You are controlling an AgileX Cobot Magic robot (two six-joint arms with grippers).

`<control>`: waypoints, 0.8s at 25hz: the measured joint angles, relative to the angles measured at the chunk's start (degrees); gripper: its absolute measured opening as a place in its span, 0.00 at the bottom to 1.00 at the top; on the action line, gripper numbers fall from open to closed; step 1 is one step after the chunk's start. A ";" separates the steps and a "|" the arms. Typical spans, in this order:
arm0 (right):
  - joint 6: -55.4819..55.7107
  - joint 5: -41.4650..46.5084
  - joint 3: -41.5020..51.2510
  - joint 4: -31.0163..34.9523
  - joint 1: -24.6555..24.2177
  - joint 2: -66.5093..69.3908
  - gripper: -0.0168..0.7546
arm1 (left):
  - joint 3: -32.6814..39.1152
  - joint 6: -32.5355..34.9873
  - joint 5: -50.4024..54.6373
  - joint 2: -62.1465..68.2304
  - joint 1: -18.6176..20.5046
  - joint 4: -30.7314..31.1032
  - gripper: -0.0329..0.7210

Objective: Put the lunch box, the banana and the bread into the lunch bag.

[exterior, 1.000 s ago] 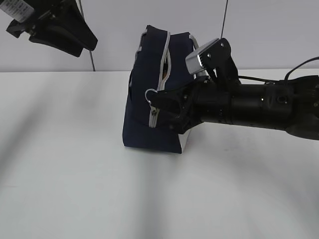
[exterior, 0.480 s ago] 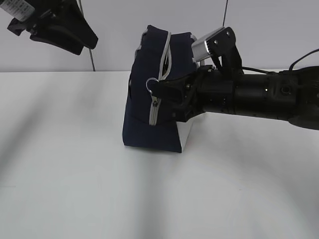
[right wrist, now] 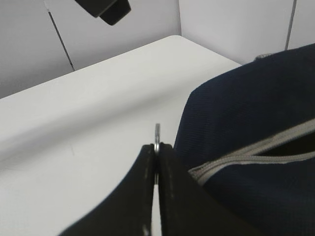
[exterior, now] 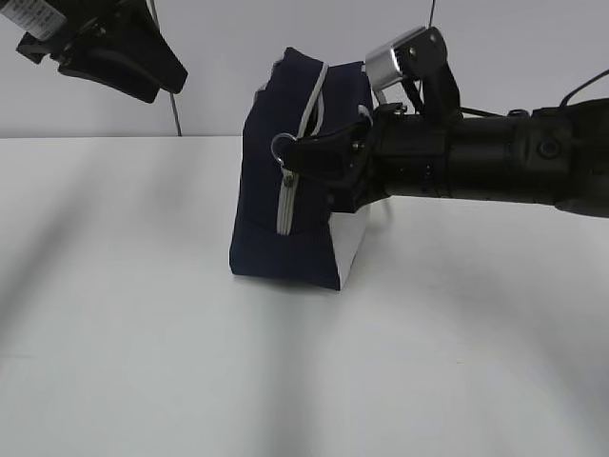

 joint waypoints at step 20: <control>7.81 0.61 -3.14 -3.39 -1.76 0.00 0.00 | 0.00 4.08 -0.71 2.90 0.00 -3.02 0.44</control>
